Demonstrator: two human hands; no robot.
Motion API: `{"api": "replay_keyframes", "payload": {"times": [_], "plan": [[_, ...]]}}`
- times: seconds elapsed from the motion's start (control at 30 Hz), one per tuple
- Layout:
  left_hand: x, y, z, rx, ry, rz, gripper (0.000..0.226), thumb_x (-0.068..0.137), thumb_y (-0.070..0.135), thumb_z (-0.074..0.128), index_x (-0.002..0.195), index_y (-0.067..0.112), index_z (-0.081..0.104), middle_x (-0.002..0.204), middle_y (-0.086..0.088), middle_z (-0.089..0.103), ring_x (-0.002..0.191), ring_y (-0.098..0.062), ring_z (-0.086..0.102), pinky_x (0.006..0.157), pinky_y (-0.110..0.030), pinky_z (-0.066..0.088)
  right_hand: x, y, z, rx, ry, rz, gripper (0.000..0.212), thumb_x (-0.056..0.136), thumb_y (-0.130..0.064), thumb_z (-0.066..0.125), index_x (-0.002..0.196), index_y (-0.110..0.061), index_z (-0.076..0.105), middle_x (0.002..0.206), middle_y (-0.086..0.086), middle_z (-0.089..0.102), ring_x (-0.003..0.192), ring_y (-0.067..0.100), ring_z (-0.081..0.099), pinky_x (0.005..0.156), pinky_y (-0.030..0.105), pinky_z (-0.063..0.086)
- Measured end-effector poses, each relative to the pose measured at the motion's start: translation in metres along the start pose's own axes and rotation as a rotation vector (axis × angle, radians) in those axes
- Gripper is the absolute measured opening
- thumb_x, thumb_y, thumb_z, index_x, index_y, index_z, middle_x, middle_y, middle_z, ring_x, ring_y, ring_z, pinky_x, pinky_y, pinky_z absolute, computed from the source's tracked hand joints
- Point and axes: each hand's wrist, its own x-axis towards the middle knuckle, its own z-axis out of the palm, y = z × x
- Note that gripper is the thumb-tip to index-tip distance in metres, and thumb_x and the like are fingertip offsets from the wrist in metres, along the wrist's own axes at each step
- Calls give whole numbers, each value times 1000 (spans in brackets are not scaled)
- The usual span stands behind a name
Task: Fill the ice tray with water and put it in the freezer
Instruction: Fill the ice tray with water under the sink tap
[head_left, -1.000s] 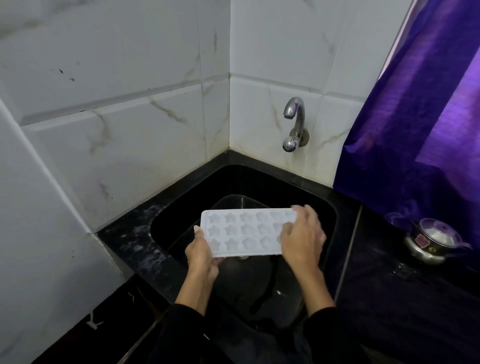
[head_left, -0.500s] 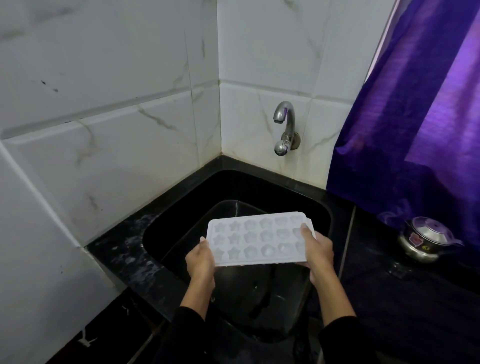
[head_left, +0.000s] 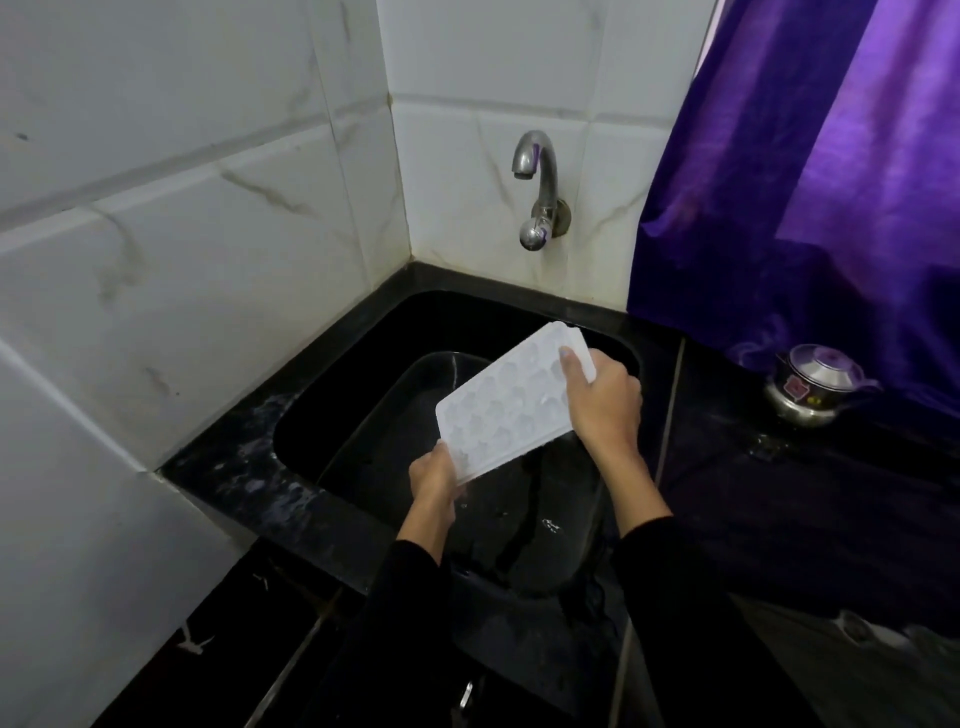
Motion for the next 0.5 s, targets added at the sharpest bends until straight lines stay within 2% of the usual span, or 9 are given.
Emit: {"api": "replay_keyframes", "payload": {"times": [0.03, 0.1, 0.17, 0.2, 0.23, 0.3, 0.33, 0.4, 0.5], "plan": [[0, -2, 2, -1, -19, -20, 25, 98, 25, 47, 86, 6, 57, 93, -8, 63, 78, -24, 62, 81, -42, 56, -2, -3, 0, -44, -4, -32, 36, 97, -46, 45, 90, -16, 63, 86, 6, 65, 85, 26, 61, 71, 34, 47], [-5, -2, 5, -8, -72, -56, 23, 99, 27, 46, 107, 7, 56, 97, -8, 61, 77, -23, 60, 68, -38, 54, -7, -10, 1, -133, -21, -97, 38, 97, -48, 44, 109, -18, 64, 92, 7, 67, 90, 28, 63, 76, 37, 50], [-8, -2, 8, -10, -113, -87, 41, 99, 34, 45, 125, 2, 53, 104, -12, 62, 74, -24, 60, 57, -32, 49, -12, -16, 4, -224, -40, -169, 40, 98, -48, 42, 124, -22, 60, 98, 8, 69, 94, 30, 64, 78, 37, 48], [-9, -2, 10, -7, -130, -97, 47, 99, 37, 45, 129, 1, 51, 101, -12, 62, 74, -24, 60, 56, -31, 48, -14, -20, 5, -264, -46, -209, 41, 99, -47, 42, 128, -23, 57, 99, 9, 69, 95, 30, 64, 79, 37, 47], [-9, -3, 11, -8, -146, -104, 51, 99, 38, 43, 133, 0, 49, 100, -14, 63, 78, -26, 61, 59, -30, 47, -16, -23, 6, -296, -52, -245, 41, 100, -46, 41, 131, -24, 54, 100, 8, 69, 96, 30, 64, 81, 38, 47], [-11, -3, 14, -8, -171, -118, 52, 101, 36, 39, 138, -2, 42, 115, -22, 60, 94, -32, 61, 68, -30, 45, -21, -29, 10, -349, -66, -307, 42, 100, -44, 40, 136, -24, 50, 101, 7, 69, 97, 28, 65, 83, 39, 47], [-12, -2, 16, -4, -185, -123, 53, 102, 36, 37, 139, -2, 40, 122, -24, 56, 93, -32, 60, 68, -30, 44, -22, -32, 12, -378, -74, -335, 42, 101, -44, 40, 137, -24, 49, 101, 6, 69, 97, 27, 65, 82, 38, 46], [-9, -2, 18, -7, -198, -120, 56, 102, 38, 33, 140, -3, 37, 124, -25, 55, 78, -28, 55, 64, -31, 44, -24, -35, 16, -431, -88, -386, 42, 101, -44, 39, 138, -26, 47, 100, 4, 69, 95, 26, 65, 78, 36, 44], [-5, 0, 20, -51, -208, -140, 57, 102, 40, 31, 142, -1, 34, 127, -24, 54, 91, -32, 57, 75, -36, 45, -25, -38, 21, -499, -93, -454, 45, 100, -46, 38, 141, -29, 43, 102, 2, 68, 94, 24, 65, 76, 34, 43]]}}
